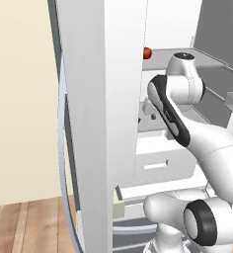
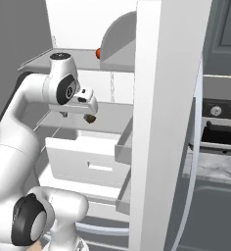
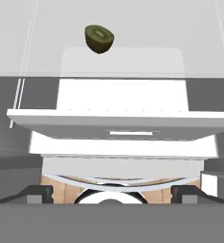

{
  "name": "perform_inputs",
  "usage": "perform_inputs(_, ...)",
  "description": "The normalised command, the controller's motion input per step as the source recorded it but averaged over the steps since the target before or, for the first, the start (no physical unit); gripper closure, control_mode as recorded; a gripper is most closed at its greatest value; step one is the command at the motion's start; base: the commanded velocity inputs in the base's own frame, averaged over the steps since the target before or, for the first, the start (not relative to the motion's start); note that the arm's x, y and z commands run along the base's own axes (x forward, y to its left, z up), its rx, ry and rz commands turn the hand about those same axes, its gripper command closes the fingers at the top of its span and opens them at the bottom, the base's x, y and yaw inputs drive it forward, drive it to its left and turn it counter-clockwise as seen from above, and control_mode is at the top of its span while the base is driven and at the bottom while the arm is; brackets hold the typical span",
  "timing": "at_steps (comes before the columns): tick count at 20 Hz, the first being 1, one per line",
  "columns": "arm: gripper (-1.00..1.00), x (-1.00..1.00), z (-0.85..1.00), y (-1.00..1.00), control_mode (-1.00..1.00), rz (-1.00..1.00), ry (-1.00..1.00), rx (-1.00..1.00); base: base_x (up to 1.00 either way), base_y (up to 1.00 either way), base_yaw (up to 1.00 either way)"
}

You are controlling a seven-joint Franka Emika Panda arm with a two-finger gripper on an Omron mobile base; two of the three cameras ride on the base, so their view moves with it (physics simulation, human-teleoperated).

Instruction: Pick the apple and kiwi from the fridge and place them inside the tupperware on the counter.

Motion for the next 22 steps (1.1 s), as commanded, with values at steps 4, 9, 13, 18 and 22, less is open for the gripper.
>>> perform_inputs(4, -1.0, 0.0, 0.0, 0.0, -1.0, 0.0, 0.0, 0.0, 0.34, -0.03, 0.0)
perform_inputs(9, -1.0, 0.27, -0.24, 0.09, -1.0, -0.04, -0.14, 0.0, 0.0, 0.0, 0.0)
perform_inputs(13, -1.0, 0.49, -0.45, 0.29, -1.0, -0.05, -0.44, 0.0, 0.0, 0.0, 0.0)
perform_inputs(18, -1.0, 0.43, -0.29, 0.15, -1.0, -0.01, -0.14, 0.01, 0.0, 0.0, 0.0)
perform_inputs(22, -1.0, 0.38, -0.06, 0.01, -1.0, 0.0, 0.05, 0.08, 0.0, 0.0, 0.0)
